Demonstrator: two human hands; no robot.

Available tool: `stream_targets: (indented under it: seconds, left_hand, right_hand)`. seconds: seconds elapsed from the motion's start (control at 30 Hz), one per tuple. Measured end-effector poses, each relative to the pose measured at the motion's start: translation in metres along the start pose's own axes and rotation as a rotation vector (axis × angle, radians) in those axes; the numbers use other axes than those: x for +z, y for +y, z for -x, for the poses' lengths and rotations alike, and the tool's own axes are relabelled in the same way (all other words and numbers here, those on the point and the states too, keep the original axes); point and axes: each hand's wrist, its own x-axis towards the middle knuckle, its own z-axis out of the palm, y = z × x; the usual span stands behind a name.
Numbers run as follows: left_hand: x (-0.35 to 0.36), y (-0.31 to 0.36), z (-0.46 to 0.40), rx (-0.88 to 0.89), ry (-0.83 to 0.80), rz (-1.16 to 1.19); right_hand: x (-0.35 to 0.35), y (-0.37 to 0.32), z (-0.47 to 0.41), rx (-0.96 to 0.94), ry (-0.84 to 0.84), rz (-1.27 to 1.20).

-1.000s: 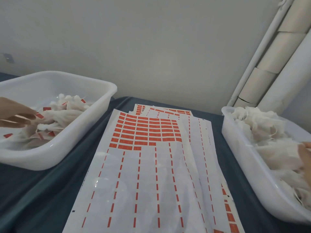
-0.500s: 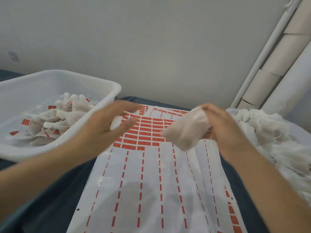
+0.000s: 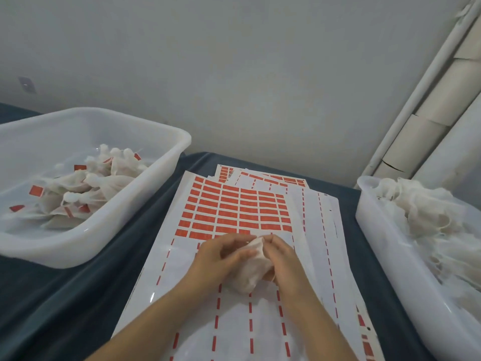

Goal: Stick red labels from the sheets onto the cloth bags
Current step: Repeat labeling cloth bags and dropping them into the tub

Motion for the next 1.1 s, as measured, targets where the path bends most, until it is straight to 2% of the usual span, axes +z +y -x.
stream_targets:
  seconds: [0.13, 0.27, 0.37, 0.47, 0.57, 0.8, 0.87, 0.93, 1.0, 1.1]
  left_hand:
    - [-0.001, -0.001, 0.001, 0.006, 0.029, 0.048]
    - [0.0, -0.002, 0.003, -0.003, 0.124, 0.062]
    - [-0.002, -0.003, -0.001, -0.01, 0.219, 0.048]
    - [-0.004, -0.003, -0.002, -0.007, 0.31, 0.22]
    - [-0.008, -0.002, -0.002, -0.036, 0.324, 0.237]
    - [-0.006, -0.004, -0.001, -0.025, 0.258, 0.1]
    - [-0.005, 0.002, 0.001, 0.119, 0.228, -0.135]
    - [-0.004, -0.002, -0.001, 0.439, 0.295, -0.479]
    - [-0.001, -0.009, -0.003, 0.691, 0.278, -0.685]
    - [-0.004, -0.015, -0.001, 0.761, 0.242, -0.73]
  right_hand:
    - [0.0, 0.016, -0.002, -0.023, 0.07, -0.01]
    - [-0.005, 0.024, -0.002, 0.045, -0.013, -0.086]
    - [-0.014, 0.019, 0.002, -0.061, -0.057, -0.023]
    - [-0.02, 0.01, 0.01, -0.207, -0.079, 0.01]
    - [-0.02, 0.01, 0.013, -0.284, 0.007, 0.011]
    - [-0.02, 0.008, 0.017, -0.308, 0.091, -0.103]
    - [-0.018, 0.007, 0.018, -0.329, 0.054, -0.084]
    - [-0.015, 0.005, 0.02, -0.372, -0.009, -0.035]
    - [-0.012, 0.006, 0.022, -0.409, -0.048, 0.015]
    - [-0.011, 0.007, 0.023, -0.455, -0.02, 0.06]
